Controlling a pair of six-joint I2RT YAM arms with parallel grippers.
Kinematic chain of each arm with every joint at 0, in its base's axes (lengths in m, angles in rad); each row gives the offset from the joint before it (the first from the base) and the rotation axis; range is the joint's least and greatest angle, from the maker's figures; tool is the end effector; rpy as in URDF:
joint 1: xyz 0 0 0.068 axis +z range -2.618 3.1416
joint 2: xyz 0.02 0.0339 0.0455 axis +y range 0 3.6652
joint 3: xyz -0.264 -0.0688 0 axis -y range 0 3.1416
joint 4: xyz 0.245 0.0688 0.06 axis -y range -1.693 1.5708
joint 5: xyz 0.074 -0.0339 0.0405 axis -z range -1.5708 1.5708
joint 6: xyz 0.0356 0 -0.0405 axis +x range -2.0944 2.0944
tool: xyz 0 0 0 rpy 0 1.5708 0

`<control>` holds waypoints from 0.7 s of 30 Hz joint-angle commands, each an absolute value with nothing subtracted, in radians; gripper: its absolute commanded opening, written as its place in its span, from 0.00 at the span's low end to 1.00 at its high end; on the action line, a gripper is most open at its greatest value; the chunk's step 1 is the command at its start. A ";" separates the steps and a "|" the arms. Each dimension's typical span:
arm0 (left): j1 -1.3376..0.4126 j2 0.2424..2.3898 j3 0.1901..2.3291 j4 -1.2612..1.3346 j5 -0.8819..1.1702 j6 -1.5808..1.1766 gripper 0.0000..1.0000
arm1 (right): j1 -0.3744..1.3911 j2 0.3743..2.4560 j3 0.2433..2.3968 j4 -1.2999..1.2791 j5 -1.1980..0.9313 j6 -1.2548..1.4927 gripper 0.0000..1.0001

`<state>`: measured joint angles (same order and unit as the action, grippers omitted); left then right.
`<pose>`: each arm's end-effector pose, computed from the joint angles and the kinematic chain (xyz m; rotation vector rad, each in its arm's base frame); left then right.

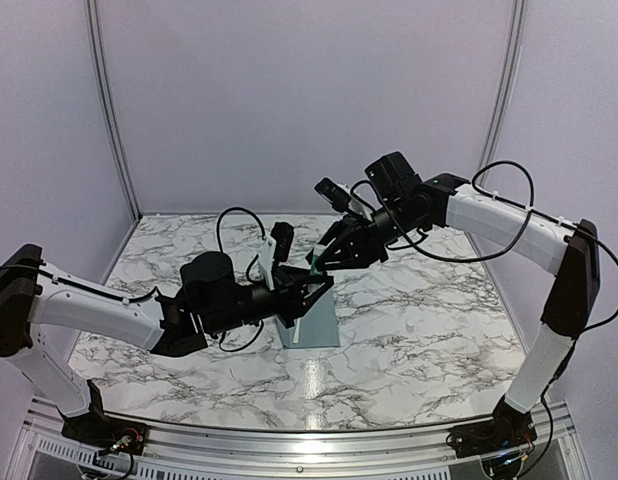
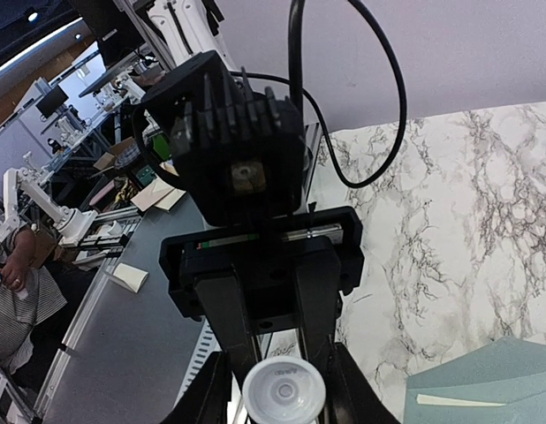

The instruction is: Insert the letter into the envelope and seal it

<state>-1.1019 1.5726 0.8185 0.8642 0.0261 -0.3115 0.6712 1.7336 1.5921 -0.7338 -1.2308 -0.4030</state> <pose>0.1569 -0.3118 0.2655 0.6263 1.4418 -1.1552 0.2679 0.2557 0.3329 -1.5677 1.5597 1.6047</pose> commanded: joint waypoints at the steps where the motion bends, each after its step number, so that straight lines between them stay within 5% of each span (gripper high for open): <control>1: -1.095 1.584 0.847 0.926 0.027 -0.323 0.19 | 0.683 1.742 1.594 -0.714 -1.247 -0.387 0.29; 15: -1.092 1.600 0.855 0.941 0.026 -0.337 0.19 | 0.695 1.744 1.576 -0.696 -1.240 -0.371 0.24; 21: -1.089 1.602 0.851 0.943 0.013 -0.344 0.21 | 0.696 1.746 1.579 -0.689 -1.251 -0.364 0.05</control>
